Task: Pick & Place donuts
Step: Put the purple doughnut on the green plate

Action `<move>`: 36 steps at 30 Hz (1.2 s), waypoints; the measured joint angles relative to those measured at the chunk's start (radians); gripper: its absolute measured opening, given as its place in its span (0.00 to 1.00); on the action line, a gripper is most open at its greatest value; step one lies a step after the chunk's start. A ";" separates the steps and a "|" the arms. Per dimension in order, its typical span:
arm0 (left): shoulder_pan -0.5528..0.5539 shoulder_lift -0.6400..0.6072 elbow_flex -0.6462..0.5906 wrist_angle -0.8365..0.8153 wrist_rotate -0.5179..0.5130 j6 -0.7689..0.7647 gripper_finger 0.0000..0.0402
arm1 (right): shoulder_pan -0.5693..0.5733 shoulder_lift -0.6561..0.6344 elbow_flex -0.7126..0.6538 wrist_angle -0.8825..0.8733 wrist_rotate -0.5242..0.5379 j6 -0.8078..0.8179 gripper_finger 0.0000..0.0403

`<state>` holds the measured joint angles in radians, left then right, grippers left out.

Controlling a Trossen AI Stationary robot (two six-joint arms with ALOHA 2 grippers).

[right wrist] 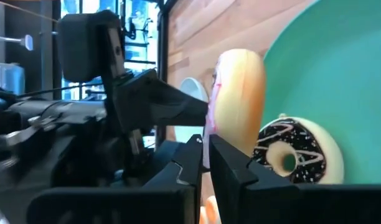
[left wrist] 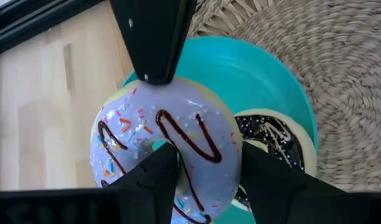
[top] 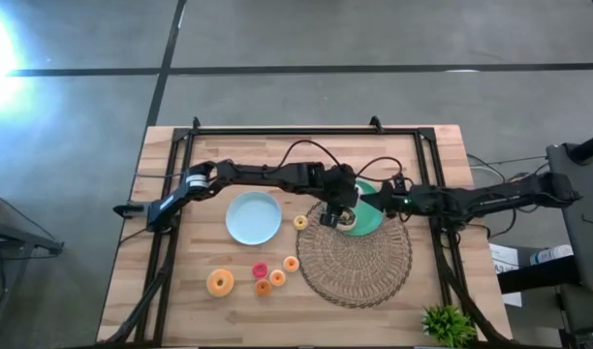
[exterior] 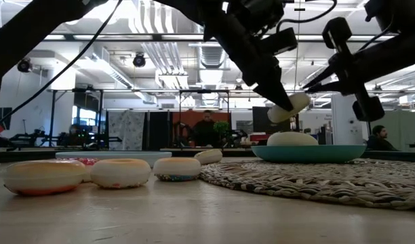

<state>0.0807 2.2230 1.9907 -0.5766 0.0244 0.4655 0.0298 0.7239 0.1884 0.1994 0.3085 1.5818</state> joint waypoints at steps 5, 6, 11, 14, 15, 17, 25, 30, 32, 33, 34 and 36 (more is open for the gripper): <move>0.000 0.000 0.000 -0.002 -0.001 0.012 0.35 | -0.029 0.074 0.009 0.074 -0.028 -0.018 0.06; 0.000 0.000 0.000 -0.005 -0.001 0.012 0.35 | -0.035 0.091 0.013 0.086 -0.041 -0.020 0.06; 0.000 0.005 -0.002 -0.002 -0.023 0.008 0.35 | -0.052 0.164 0.065 0.093 -0.056 -0.068 0.06; 0.003 0.005 -0.011 0.003 -0.057 0.008 0.35 | -0.053 0.188 0.092 0.084 -0.055 -0.084 0.06; 0.004 0.005 -0.017 0.009 -0.063 0.007 0.35 | -0.053 0.190 0.104 0.074 -0.056 -0.095 0.06; 0.007 0.005 -0.034 0.005 -0.080 -0.008 0.35 | -0.053 0.186 0.133 -0.004 -0.053 -0.100 0.06; 0.008 0.001 -0.084 -0.011 -0.131 -0.044 0.35 | -0.052 0.143 0.214 -0.427 -0.049 -0.092 0.06; 0.008 0.000 -0.085 -0.008 -0.119 -0.037 0.35 | -0.055 0.084 0.214 -0.342 -0.016 -0.115 0.06; 0.009 0.000 -0.085 0.005 -0.093 -0.037 0.35 | -0.056 0.085 0.212 -0.325 -0.016 -0.115 0.06; 0.009 0.000 -0.086 0.013 -0.078 -0.037 0.35 | -0.056 0.093 0.210 -0.313 -0.016 -0.115 0.06; 0.009 0.000 -0.086 0.021 -0.063 -0.037 0.35 | -0.056 0.103 0.208 -0.295 -0.018 -0.115 0.06; 0.008 0.000 -0.086 0.030 -0.049 -0.038 0.35 | -0.056 0.131 0.198 -0.238 -0.018 -0.115 0.06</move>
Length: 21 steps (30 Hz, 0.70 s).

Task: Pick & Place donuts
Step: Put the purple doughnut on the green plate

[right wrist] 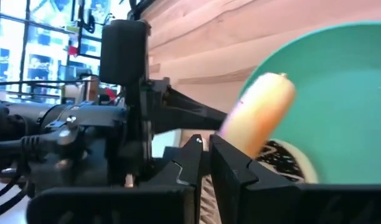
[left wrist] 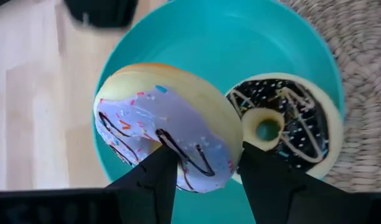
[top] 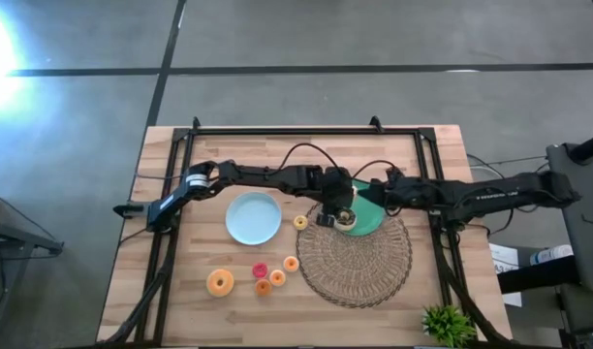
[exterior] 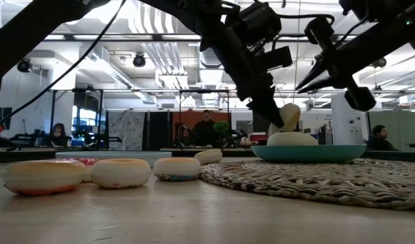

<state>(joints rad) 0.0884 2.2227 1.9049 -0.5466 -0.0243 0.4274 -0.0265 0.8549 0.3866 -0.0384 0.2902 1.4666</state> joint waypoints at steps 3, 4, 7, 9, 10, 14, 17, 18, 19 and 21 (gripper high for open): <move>-0.001 0.000 0.000 0.001 0.007 -0.006 0.35 | 0.000 0.047 -0.011 0.094 0.000 0.000 0.06; -0.001 0.000 0.000 0.001 0.007 -0.006 0.35 | 0.000 0.061 -0.014 0.111 -0.002 0.000 0.06; -0.001 0.000 0.000 0.002 0.007 -0.007 0.35 | -0.001 0.107 -0.021 0.148 -0.022 -0.001 0.06; -0.001 0.000 0.000 0.002 0.006 -0.008 0.35 | 0.000 0.135 -0.031 0.187 -0.036 0.000 0.06; -0.001 0.000 0.000 0.002 0.006 -0.010 0.35 | 0.000 0.151 -0.034 0.203 -0.039 0.000 0.06; -0.001 0.000 -0.001 -0.005 0.006 -0.017 0.35 | -0.001 0.198 -0.050 0.210 -0.062 0.030 0.06; -0.001 -0.001 -0.001 -0.010 0.001 -0.020 0.35 | 0.000 0.209 -0.060 0.204 -0.080 0.056 0.06; -0.001 -0.002 -0.001 -0.010 0.000 -0.025 0.35 | 0.000 0.209 -0.062 0.194 -0.082 0.064 0.06; -0.001 -0.002 -0.001 -0.010 -0.001 -0.029 0.35 | 0.000 0.208 -0.062 0.184 -0.082 0.069 0.06; -0.001 -0.002 -0.001 -0.012 -0.004 -0.040 0.35 | 0.000 0.201 -0.062 0.156 -0.082 0.071 0.06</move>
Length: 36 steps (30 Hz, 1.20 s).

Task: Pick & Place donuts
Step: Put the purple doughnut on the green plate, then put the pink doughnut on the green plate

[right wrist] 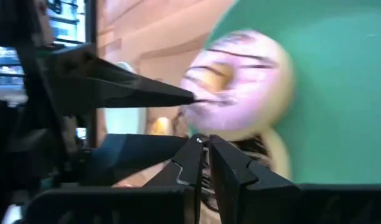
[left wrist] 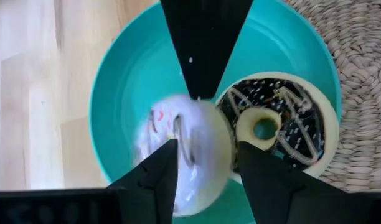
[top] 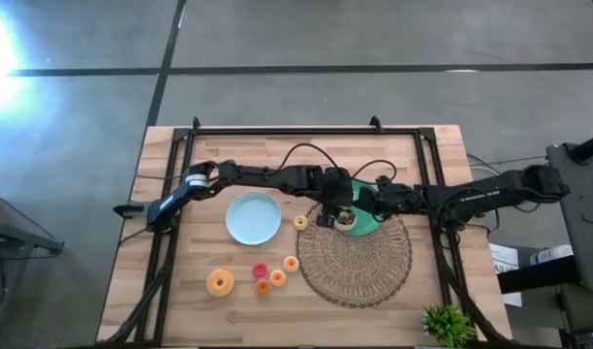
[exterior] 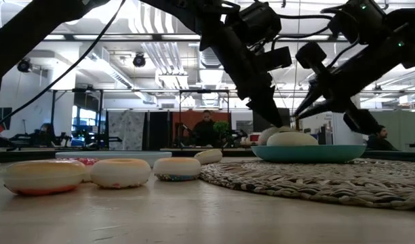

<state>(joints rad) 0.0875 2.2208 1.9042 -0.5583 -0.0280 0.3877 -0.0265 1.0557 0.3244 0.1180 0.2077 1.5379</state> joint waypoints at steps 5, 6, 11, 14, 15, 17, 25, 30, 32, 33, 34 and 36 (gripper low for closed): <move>0.000 -0.025 0.001 -0.004 -0.002 -0.014 0.35 | 0.000 -0.015 0.000 -0.066 0.001 0.010 0.06; 0.000 -0.035 0.001 -0.017 -0.010 -0.014 0.35 | 0.000 -0.021 0.000 -0.062 0.001 0.001 0.06; 0.002 -0.093 0.000 -0.170 -0.053 -0.031 0.35 | 0.000 -0.081 0.001 -0.058 0.004 -0.059 0.06; 0.003 -0.162 -0.011 -0.293 -0.016 -0.091 0.35 | 0.000 -0.139 0.001 -0.060 -0.012 -0.136 0.06; 0.000 -0.186 -0.026 -0.336 0.006 -0.110 0.35 | 0.000 -0.159 0.002 -0.061 -0.027 -0.160 0.06; -0.016 -0.253 -0.088 -0.370 0.049 -0.149 0.35 | 0.000 -0.193 0.002 -0.070 -0.070 -0.218 0.06; -0.198 -0.596 -0.561 -0.369 0.051 -0.316 0.35 | 0.002 -0.245 0.017 -0.174 -0.201 -0.403 0.14; -0.441 -0.745 -0.775 -0.311 -0.044 -0.569 0.35 | 0.002 -0.225 0.060 -0.194 -0.212 -0.520 0.24; -0.542 -0.771 -0.813 -0.315 -0.097 -0.722 0.35 | 0.002 -0.216 0.086 -0.222 -0.212 -0.570 0.28; -0.587 -0.772 -0.821 -0.313 -0.118 -0.805 0.35 | 0.002 -0.212 0.099 -0.240 -0.212 -0.596 0.29; -0.631 -0.769 -0.828 -0.308 -0.131 -0.883 0.35 | 0.002 -0.204 0.118 -0.251 -0.213 -0.619 0.31; -0.718 -0.754 -0.830 -0.316 -0.138 -1.033 0.35 | 0.002 -0.188 0.151 -0.291 -0.212 -0.663 0.34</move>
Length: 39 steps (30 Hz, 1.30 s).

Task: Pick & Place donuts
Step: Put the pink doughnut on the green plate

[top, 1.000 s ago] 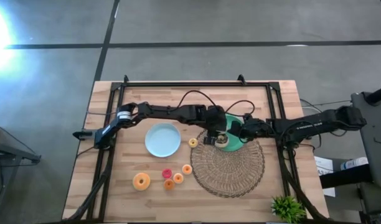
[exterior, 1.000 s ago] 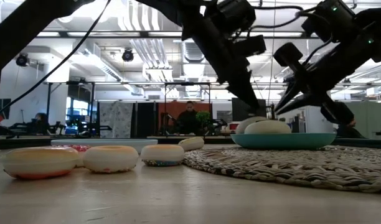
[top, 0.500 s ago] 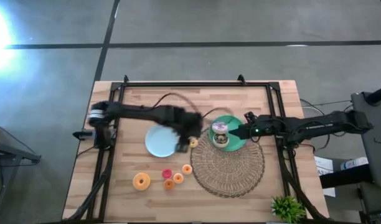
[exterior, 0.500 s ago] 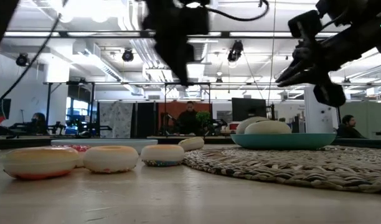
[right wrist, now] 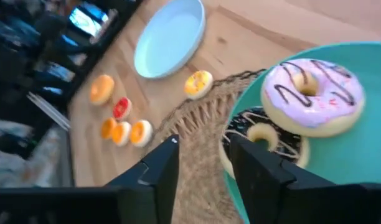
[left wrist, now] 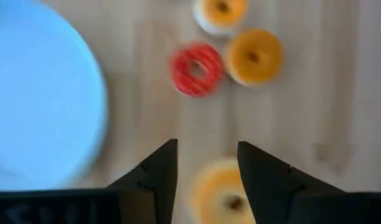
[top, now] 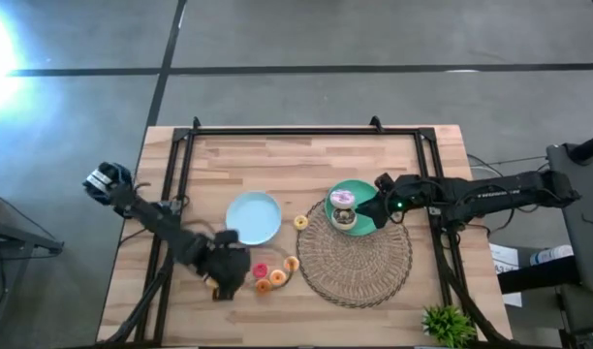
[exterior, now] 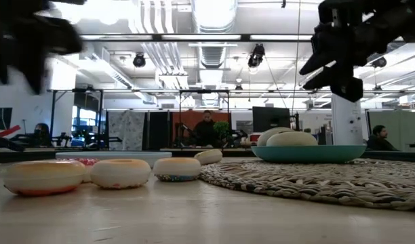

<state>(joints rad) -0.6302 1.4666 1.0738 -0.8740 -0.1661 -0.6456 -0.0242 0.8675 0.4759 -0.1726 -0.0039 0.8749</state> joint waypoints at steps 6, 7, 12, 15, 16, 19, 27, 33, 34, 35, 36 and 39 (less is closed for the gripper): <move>-0.146 0.085 0.042 0.000 0.000 -0.294 0.35 | 0.000 0.069 0.098 -0.102 0.004 -0.096 0.42; -0.161 0.100 0.050 0.002 0.000 -0.322 0.35 | 0.000 0.083 0.110 -0.110 0.004 -0.108 0.43; -0.216 0.154 0.049 -0.010 0.024 -0.470 0.35 | 0.000 0.151 0.154 -0.112 0.004 -0.139 0.50; -0.240 0.179 0.042 -0.053 0.041 -0.576 0.35 | 0.000 0.188 0.174 -0.117 0.004 -0.156 0.54; -0.245 0.183 0.041 -0.049 0.043 -0.596 0.35 | 0.000 0.199 0.181 -0.117 0.004 -0.159 0.56; -0.247 0.187 0.036 -0.043 0.041 -0.617 0.35 | 0.000 0.227 0.198 -0.121 0.004 -0.172 0.60; -0.248 0.245 0.021 -0.030 0.006 -0.609 0.35 | 0.000 0.245 0.217 -0.132 0.005 -0.177 0.69; -0.234 0.293 -0.011 -0.006 0.002 -0.611 0.34 | 0.000 0.240 0.217 -0.139 0.006 -0.177 0.71; -0.230 0.296 -0.015 -0.001 0.007 -0.613 0.32 | 0.000 0.240 0.217 -0.139 0.005 -0.177 0.71; -0.225 0.296 -0.020 0.008 0.011 -0.615 0.30 | 0.000 0.240 0.217 -0.138 0.004 -0.177 0.70; -0.220 0.294 -0.025 0.017 0.016 -0.616 0.27 | 0.000 0.240 0.217 -0.138 0.003 -0.180 0.70; -0.208 0.284 -0.032 0.030 0.026 -0.613 0.14 | 0.000 0.235 0.217 -0.139 -0.001 -0.198 0.68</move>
<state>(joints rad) -0.8380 1.7508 1.0421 -0.8438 -0.1406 -1.2589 -0.0242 1.1026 0.6933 -0.3111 -0.0048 0.6768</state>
